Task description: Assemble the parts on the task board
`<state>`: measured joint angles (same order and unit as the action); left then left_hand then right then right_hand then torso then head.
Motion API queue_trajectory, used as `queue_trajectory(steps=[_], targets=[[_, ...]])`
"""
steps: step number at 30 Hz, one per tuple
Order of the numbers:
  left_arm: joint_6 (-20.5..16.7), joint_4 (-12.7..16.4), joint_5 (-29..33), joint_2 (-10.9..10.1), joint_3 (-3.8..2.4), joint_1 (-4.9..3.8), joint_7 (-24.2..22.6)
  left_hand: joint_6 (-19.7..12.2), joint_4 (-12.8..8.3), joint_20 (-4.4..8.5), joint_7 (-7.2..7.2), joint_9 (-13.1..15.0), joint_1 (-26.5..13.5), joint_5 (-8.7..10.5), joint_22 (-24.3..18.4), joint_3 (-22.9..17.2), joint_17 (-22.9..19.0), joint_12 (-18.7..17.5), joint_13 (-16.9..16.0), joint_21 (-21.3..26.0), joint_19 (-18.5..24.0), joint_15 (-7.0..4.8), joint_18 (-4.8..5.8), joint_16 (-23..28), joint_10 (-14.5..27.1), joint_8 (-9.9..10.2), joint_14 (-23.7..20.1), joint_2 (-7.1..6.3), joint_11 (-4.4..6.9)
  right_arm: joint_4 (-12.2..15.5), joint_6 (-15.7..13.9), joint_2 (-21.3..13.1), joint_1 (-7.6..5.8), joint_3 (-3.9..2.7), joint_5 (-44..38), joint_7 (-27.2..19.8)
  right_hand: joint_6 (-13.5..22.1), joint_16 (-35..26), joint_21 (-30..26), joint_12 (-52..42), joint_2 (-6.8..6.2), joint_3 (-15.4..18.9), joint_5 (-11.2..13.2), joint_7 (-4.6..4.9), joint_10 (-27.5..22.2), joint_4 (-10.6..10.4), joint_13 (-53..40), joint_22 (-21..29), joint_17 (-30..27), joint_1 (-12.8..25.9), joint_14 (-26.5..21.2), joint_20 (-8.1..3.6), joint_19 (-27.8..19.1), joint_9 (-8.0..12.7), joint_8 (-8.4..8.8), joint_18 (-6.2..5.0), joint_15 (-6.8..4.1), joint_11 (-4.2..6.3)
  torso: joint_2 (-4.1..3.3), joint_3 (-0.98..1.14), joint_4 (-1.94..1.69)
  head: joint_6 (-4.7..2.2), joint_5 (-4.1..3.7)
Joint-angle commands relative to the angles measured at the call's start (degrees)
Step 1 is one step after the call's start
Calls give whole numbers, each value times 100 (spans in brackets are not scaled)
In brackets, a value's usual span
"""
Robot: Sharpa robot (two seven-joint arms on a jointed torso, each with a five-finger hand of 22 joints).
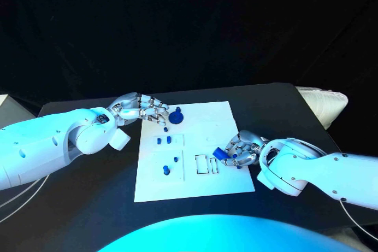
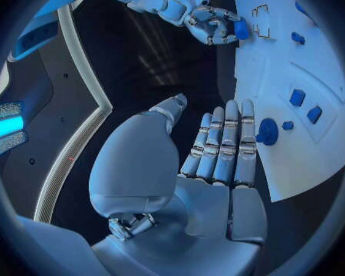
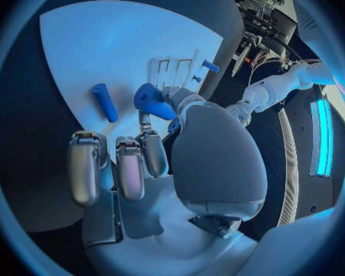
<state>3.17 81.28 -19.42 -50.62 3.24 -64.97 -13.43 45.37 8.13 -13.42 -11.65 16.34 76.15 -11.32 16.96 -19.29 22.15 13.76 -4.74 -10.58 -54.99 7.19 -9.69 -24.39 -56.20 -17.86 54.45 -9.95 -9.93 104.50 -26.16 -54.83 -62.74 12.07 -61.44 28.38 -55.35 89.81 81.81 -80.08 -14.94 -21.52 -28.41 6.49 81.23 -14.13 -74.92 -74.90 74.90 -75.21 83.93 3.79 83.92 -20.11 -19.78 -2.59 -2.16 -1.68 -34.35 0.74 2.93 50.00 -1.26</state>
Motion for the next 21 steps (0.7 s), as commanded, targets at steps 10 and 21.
queue_trajectory(steps=[10, 21], targets=[[93, 16, -34, 5, -1, 7, -54, 14, 0, -6, -145, -4, 56, -24, -15, -34, 0, 33, 5, 27, -56, -4, -71, -37, 56, -25, -26, 26, 4, 143, 24, 11, -200, -26, 74, -52, -66, 19, 6, 41, -71, -48, -16, -25, -3, -10, -289, -1302, 1510, 82, 607, -38, 432, -45, -78, 106, -23, 9, -14, -4, -3, 0, 37], [111, 45, -34, -3, -1, 6, -61, 14, -2, -5, -146, -6, 79, -25, -19, -46, -1, 38, 5, 32, -62, -4, -71, -42, 60, -27, -29, 36, 3, 52, 393, 280, -191, -20, 182, 49, -36, 19, -28, 90, -86, -75, 190, -16, -35, -28, -256, -1294, 1510, 216, 607, -29, 423, -55, -81, 100, -11, -2, -8, -3, -6, 0, 58]])
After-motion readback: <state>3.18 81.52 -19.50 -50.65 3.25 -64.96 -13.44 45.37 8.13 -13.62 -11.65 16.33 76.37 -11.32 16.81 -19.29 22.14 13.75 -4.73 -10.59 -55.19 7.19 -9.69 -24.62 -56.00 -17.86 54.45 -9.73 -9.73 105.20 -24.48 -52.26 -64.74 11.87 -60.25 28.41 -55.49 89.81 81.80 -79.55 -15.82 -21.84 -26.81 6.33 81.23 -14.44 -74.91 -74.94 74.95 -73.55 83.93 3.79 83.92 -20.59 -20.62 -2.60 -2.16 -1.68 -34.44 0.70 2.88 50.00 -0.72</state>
